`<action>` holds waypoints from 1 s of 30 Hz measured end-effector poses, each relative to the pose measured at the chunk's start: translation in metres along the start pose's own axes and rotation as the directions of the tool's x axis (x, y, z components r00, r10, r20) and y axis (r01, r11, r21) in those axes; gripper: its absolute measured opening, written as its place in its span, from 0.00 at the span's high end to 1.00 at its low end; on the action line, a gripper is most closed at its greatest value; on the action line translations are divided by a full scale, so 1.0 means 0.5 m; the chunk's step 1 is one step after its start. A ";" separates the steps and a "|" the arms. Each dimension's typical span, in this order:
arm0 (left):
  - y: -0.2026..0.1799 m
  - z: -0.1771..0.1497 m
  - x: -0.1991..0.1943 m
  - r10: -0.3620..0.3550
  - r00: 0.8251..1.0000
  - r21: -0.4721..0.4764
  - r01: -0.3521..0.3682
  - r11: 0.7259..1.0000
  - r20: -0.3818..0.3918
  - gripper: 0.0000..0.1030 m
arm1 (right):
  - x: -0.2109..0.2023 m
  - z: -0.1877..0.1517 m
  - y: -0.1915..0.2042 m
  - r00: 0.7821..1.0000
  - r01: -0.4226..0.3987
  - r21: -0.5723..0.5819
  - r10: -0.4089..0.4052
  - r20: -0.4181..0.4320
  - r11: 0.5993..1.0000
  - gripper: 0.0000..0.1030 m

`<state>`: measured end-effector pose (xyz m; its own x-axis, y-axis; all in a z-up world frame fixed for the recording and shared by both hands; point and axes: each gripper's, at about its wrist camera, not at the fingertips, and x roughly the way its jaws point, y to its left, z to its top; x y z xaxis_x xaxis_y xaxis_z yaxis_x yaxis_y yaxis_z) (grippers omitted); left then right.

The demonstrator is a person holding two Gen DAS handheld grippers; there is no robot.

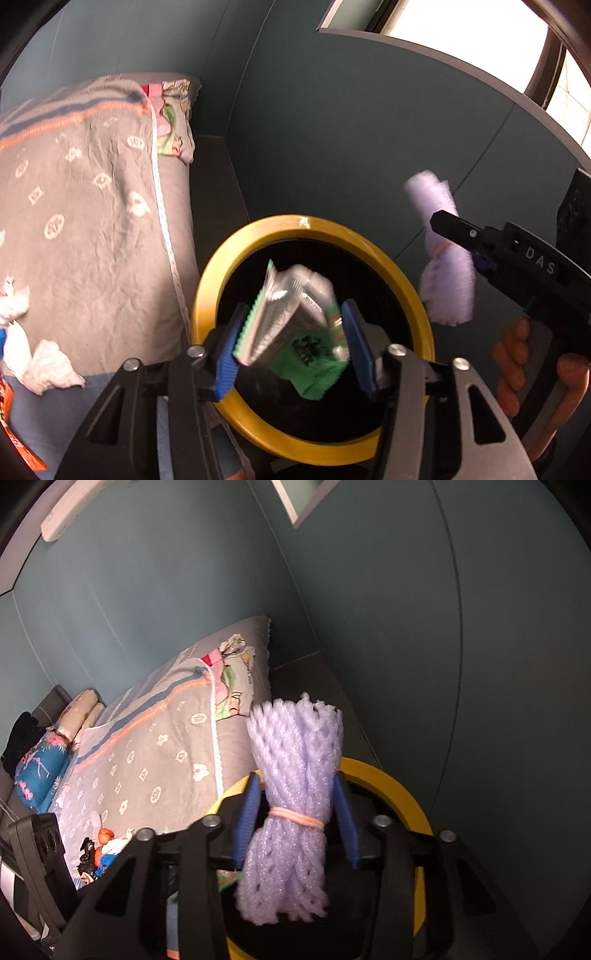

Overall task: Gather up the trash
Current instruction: 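Open both tools to drop the wrapper and foam net into the bin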

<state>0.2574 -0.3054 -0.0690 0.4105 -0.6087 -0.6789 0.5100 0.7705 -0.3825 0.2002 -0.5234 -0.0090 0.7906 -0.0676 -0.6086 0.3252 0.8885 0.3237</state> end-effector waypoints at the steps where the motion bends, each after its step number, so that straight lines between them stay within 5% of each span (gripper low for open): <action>1: 0.003 -0.003 0.000 -0.006 1.000 -0.005 0.006 1.000 0.000 0.42 | 0.000 -0.003 -0.002 1.000 0.002 0.005 -0.002 0.001 1.000 0.54; 16: 0.051 0.004 -0.094 0.087 0.990 -0.047 -0.082 0.995 0.114 0.19 | -0.019 -0.021 -0.014 1.000 0.002 0.029 -0.003 0.017 1.000 0.45; 30: 0.112 0.000 -0.282 0.275 0.921 -0.097 -0.258 0.961 0.275 0.08 | -0.081 -0.042 0.111 0.996 -0.054 -0.091 0.060 0.061 0.994 0.30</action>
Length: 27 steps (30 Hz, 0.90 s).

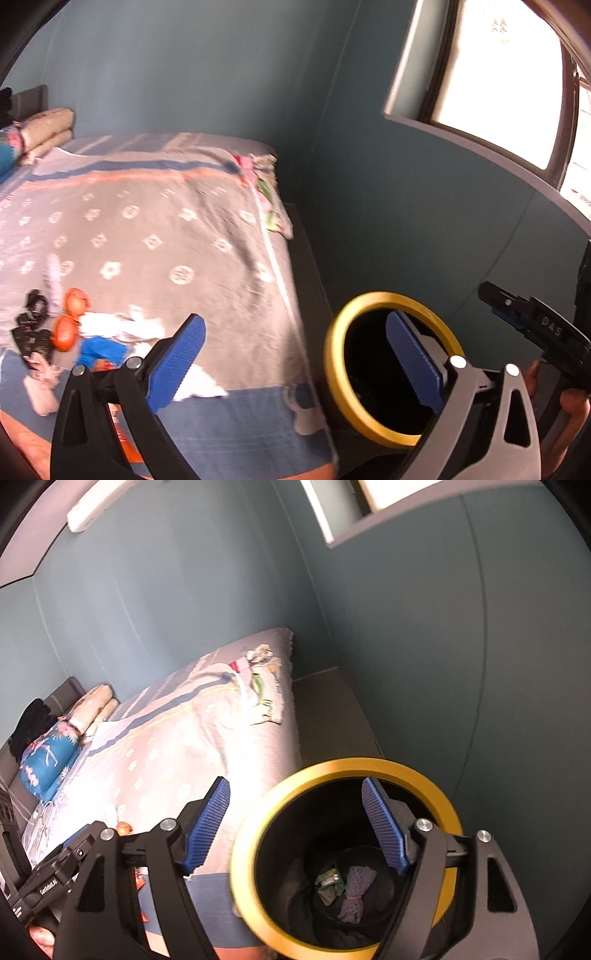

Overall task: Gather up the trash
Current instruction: 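Open both tools to drop the wrapper and foam net into the bin, then move both tools back over the trash on the bed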

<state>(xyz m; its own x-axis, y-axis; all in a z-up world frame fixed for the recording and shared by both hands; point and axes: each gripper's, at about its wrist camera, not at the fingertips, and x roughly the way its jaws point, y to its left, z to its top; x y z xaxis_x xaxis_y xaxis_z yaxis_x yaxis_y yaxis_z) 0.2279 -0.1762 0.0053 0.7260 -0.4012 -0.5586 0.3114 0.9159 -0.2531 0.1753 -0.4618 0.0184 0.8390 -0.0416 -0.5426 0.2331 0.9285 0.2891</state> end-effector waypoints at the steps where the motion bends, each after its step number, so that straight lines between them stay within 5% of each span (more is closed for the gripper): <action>1: 0.009 0.002 -0.011 0.016 1.000 0.001 -0.016 1.000 0.010 0.08 | -0.007 -0.001 0.006 1.000 -0.005 -0.007 0.005 0.000 1.000 0.30; 15: 0.148 0.006 -0.142 0.180 0.981 -0.051 -0.176 0.983 0.079 0.08 | -0.063 -0.005 0.169 0.994 -0.111 -0.137 0.112 -0.002 0.984 0.28; 27: 0.274 -0.027 -0.212 0.316 0.946 -0.116 -0.307 0.945 0.072 0.08 | -0.057 -0.045 0.326 0.979 -0.204 -0.242 0.192 -0.072 0.948 0.28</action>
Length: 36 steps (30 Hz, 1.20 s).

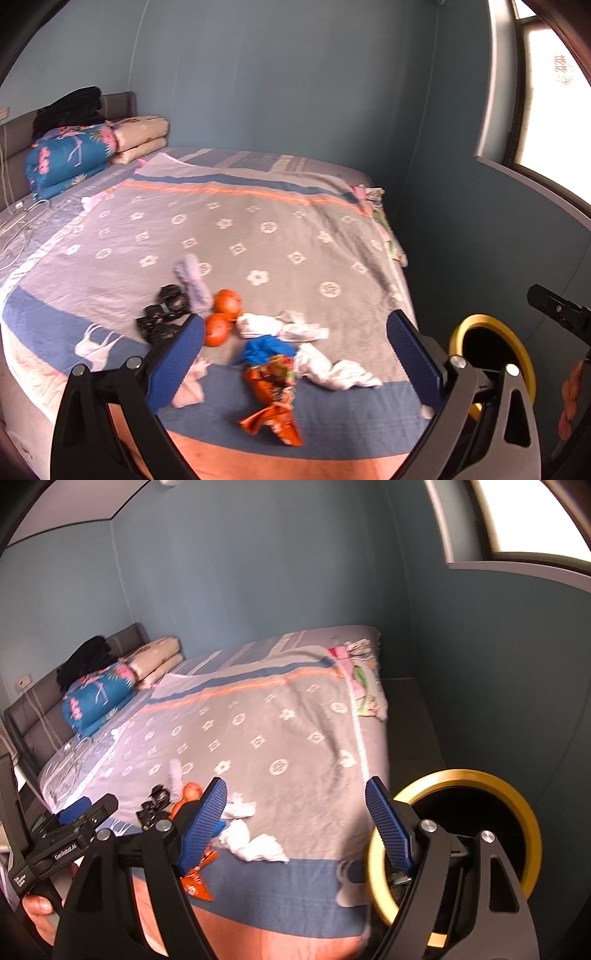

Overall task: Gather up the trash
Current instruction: 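Move both tools back over the trash on the bed, then grasp the pink cloth with the left tool while the right tool grasps the orange chip bag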

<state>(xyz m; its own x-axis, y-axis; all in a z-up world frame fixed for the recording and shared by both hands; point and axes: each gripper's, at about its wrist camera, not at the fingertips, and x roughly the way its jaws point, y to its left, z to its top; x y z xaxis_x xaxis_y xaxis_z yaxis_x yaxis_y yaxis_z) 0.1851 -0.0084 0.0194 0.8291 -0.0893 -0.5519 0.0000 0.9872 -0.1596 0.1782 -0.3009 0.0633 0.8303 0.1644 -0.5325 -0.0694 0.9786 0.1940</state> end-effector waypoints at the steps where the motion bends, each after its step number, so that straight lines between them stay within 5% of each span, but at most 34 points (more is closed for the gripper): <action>1: 0.011 -0.003 0.000 0.010 1.000 -0.002 -0.010 1.000 -0.002 0.08 | 0.005 -0.002 0.010 1.000 -0.007 -0.007 0.007 -0.006 1.000 0.28; 23: 0.194 -0.111 0.072 0.158 0.974 -0.074 -0.171 0.982 -0.160 0.08 | 0.179 -0.088 0.207 0.968 -0.125 -0.112 0.097 -0.230 0.986 0.28; 36: 0.278 -0.168 0.136 0.178 0.943 -0.129 -0.221 0.967 -0.279 0.08 | 0.331 -0.147 0.275 0.890 -0.203 -0.084 0.148 -0.432 0.976 0.28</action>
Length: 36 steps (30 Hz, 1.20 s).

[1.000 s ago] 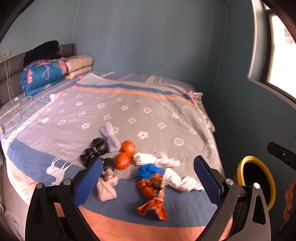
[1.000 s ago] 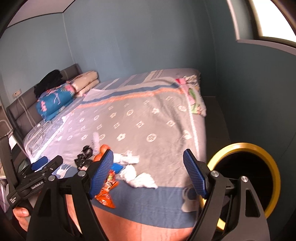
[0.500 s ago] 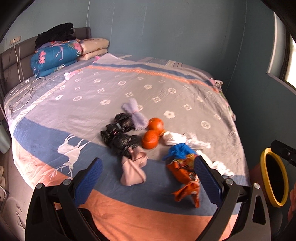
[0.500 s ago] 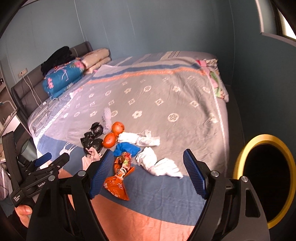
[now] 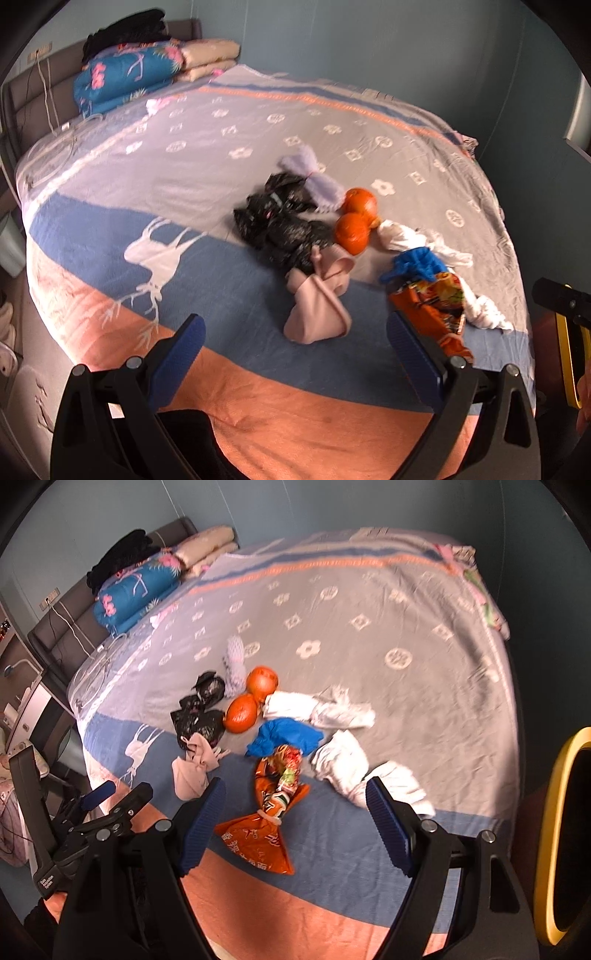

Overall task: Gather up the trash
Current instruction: 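Grasp the pink cloth with the left tool while the right tool grasps the orange chip bag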

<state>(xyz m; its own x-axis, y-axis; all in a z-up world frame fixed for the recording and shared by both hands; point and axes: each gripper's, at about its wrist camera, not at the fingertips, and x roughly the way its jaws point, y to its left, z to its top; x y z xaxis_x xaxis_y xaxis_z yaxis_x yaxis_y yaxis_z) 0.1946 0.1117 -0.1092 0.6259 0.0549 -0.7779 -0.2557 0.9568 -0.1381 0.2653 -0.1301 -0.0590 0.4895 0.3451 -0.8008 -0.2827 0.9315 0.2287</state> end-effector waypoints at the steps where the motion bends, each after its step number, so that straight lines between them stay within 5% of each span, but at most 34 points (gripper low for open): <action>1: 0.005 -0.001 0.008 -0.002 1.000 -0.009 0.001 1.000 -0.010 0.08 | 0.009 0.001 0.002 1.000 -0.004 0.002 0.004 -0.010 1.000 0.28; 22: 0.051 0.010 0.134 -0.054 0.983 -0.135 0.031 0.990 -0.173 0.08 | 0.187 0.000 0.028 0.972 -0.040 0.037 0.047 -0.231 0.999 0.29; 36: 0.030 0.018 0.156 -0.123 0.974 -0.128 0.100 0.987 -0.192 0.12 | 0.247 -0.007 0.004 0.950 -0.061 0.091 0.085 -0.299 0.994 0.46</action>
<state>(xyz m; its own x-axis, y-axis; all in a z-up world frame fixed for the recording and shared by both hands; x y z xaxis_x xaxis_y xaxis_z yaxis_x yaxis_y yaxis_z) 0.2463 0.1332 -0.1665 0.4995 -0.1193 -0.8581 -0.2840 0.9132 -0.2923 0.3224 -0.0859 -0.1592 0.1940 0.3733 -0.9072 -0.2355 0.9154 0.3264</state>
